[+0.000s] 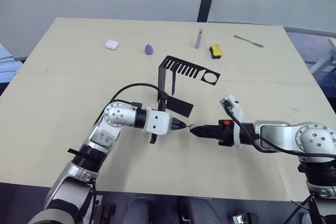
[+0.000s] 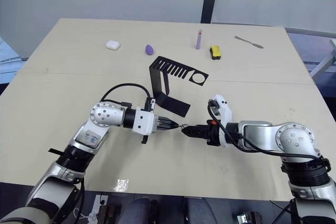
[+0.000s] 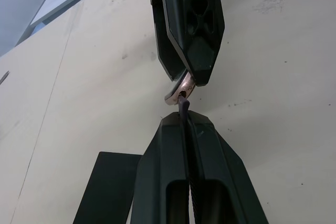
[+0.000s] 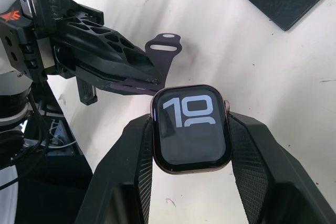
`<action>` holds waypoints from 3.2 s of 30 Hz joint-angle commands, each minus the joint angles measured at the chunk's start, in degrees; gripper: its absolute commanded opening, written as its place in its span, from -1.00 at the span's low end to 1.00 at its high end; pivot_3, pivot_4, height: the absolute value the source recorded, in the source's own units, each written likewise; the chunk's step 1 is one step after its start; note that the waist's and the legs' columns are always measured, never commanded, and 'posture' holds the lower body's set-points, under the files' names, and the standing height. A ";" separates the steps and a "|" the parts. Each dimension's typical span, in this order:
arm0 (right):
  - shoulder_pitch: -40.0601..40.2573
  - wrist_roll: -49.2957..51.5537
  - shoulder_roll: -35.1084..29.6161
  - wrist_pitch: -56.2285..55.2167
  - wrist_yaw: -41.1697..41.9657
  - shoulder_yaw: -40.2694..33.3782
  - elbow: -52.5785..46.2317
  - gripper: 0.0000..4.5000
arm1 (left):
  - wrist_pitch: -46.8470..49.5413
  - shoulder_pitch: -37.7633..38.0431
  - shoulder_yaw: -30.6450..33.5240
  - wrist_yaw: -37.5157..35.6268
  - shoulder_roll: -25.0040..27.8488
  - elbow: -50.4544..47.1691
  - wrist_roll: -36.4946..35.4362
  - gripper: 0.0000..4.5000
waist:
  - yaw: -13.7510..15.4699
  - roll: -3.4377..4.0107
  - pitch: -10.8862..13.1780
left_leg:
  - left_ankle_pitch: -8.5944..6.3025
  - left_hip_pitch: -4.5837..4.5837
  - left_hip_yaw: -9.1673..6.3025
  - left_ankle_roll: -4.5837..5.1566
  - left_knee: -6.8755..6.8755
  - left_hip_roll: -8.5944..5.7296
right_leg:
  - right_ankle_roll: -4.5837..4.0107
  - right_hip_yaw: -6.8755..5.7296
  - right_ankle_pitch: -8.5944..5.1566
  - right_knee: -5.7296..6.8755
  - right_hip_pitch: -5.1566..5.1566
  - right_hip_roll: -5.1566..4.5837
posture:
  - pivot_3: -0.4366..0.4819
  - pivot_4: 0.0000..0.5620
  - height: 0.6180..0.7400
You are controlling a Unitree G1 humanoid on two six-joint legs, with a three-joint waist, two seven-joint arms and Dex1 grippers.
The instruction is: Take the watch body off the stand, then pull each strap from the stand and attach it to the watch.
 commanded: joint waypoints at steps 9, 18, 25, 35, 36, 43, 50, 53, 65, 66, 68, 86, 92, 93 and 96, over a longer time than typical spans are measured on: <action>-1.92 2.46 2.09 -1.27 -2.04 0.76 -2.45 -0.29 | -1.31 -0.77 -1.21 1.34 -1.69 -1.50 0.02 -1.00 | 0.01 0.00 0.00 | 0.00 0.00 0.00 0.00 0.00 0.00 | 0.00 0.00 0.00 0.00 0.00 0.00 | -0.05 -0.47 1.00; -2.57 3.26 2.65 -1.22 -2.53 1.53 -3.13 -0.29 | -1.72 -1.69 -1.57 1.47 -2.49 -0.09 0.52 -1.00 | 0.00 0.00 0.00 | 0.00 -0.01 0.00 0.00 -0.01 0.00 | 0.00 -0.01 0.00 -0.01 0.00 0.00 | -0.05 -0.47 1.00; -3.45 4.14 3.23 -1.23 -2.91 1.97 -3.06 -0.29 | -1.37 -1.79 -1.85 1.48 -3.15 0.29 0.70 -1.00 | -0.02 0.00 0.00 | 0.00 -0.01 0.00 0.00 -0.01 0.00 | 0.00 -0.01 0.00 0.00 0.00 0.00 | -0.05 -0.47 1.00; -4.70 4.95 3.60 -1.09 -2.67 2.66 -2.51 -0.29 | -1.12 -2.72 -1.45 1.53 -3.69 1.33 0.47 -1.00 | -0.03 0.00 0.00 | 0.00 -0.01 0.00 0.00 -0.01 0.00 | 0.00 -0.02 0.00 0.00 0.00 -0.01 | -0.05 -0.47 1.00; -4.82 4.98 3.68 -1.10 -2.65 2.75 -2.45 -0.29 | -1.05 -2.78 -1.49 1.56 -3.80 1.30 0.47 -1.00 | -0.02 0.00 0.00 | 0.00 -0.01 0.00 0.00 -0.01 0.00 | 0.00 -0.02 0.00 0.00 0.00 0.00 | -0.05 -0.47 1.00; -5.11 5.40 3.80 -1.14 -2.79 3.04 -2.42 -0.29 | -1.03 -2.86 -1.38 1.52 -4.10 1.42 0.62 -1.00 | -0.01 0.00 0.00 | 0.00 -0.03 -0.01 0.00 -0.01 0.00 | 0.00 -0.03 0.00 -0.02 0.00 -0.01 | -0.05 -0.47 1.00; -5.55 5.00 3.87 -0.91 -2.76 3.59 -2.55 -0.29 | -0.46 -2.94 -1.54 1.71 -4.69 1.41 0.74 -1.00 | -0.01 0.00 0.00 | 0.00 -0.03 -0.01 0.00 -0.01 0.00 | 0.00 -0.04 0.00 -0.01 0.00 -0.01 | -0.05 -0.47 1.00; -5.69 5.03 3.98 -1.00 -2.96 3.78 -2.58 -0.29 | -0.61 -3.22 -1.64 1.82 -5.05 1.95 0.98 -1.00 | 0.01 0.00 0.00 | 0.01 -0.03 -0.01 0.00 0.00 0.00 | 0.00 -0.04 0.00 -0.02 0.00 -0.01 | -0.05 -0.47 1.00; -6.35 5.65 3.91 -1.06 -3.66 3.93 -2.21 -0.29 | -1.86 -3.09 -1.82 1.38 -5.07 3.18 1.82 -1.00 | 0.01 0.00 0.00 | 0.01 -0.04 -0.02 0.00 0.00 0.00 | 0.00 -0.06 0.00 -0.01 0.00 -0.02 | -0.05 -0.47 1.00; -6.46 5.81 3.82 -1.02 -3.65 3.98 -2.16 -0.29 | -2.00 -3.13 -1.86 1.41 -5.11 3.28 1.95 -1.00 | 0.01 0.00 0.00 | 0.01 -0.04 -0.02 0.00 0.00 0.00 | 0.00 -0.07 0.00 -0.02 0.00 -0.02 | -0.05 -0.47 1.00; -6.68 6.10 3.71 -0.89 -3.63 4.15 -2.16 -0.29 | -2.13 -3.30 -1.98 1.64 -5.41 3.56 2.21 -1.00 | 0.01 0.00 0.00 | 0.01 -0.04 -0.03 0.00 0.00 0.00 | 0.00 -0.08 0.00 -0.02 0.00 -0.02 | -0.05 -0.47 1.00; -6.38 1.50 3.42 -0.41 -3.70 3.64 -0.84 -0.29 | -1.64 -3.06 -1.01 1.40 -5.60 2.60 1.50 -1.00 | -0.01 0.00 0.00 | 0.01 -0.06 -0.05 0.00 0.00 0.00 | 0.00 -0.12 0.00 -0.03 0.00 -0.04 | -0.05 -0.47 1.00; -6.27 0.49 2.37 -0.39 -1.09 1.99 -2.86 -0.29 | 6.12 -2.22 2.45 -0.71 -3.13 -0.50 -2.59 -0.62 | -0.01 0.00 0.00 | 0.01 -0.08 -0.06 0.00 0.00 0.00 | 0.00 -0.13 0.00 -0.04 -0.01 -0.04 | -0.05 -0.47 1.00; -6.25 -1.04 1.80 -0.47 0.42 1.61 -4.20 -0.29 | 8.35 -1.74 3.52 -2.21 -1.45 -1.64 -4.28 -0.41 | -0.07 0.00 0.00 | 0.01 -0.09 -0.07 -0.01 0.00 0.00 | 0.00 -0.14 0.00 -0.03 -0.01 -0.04 | -0.05 -0.47 1.00; -5.56 -7.38 -1.11 -0.76 7.01 1.20 -9.28 -0.29 | 17.94 -0.72 6.09 -7.20 3.91 -5.65 -10.85 0.25 | -0.24 0.03 0.02 | 0.01 -0.12 -0.07 -0.01 -0.06 0.02 | 0.00 -0.15 0.00 -0.03 -0.11 -0.02 | -0.05 -0.47 1.00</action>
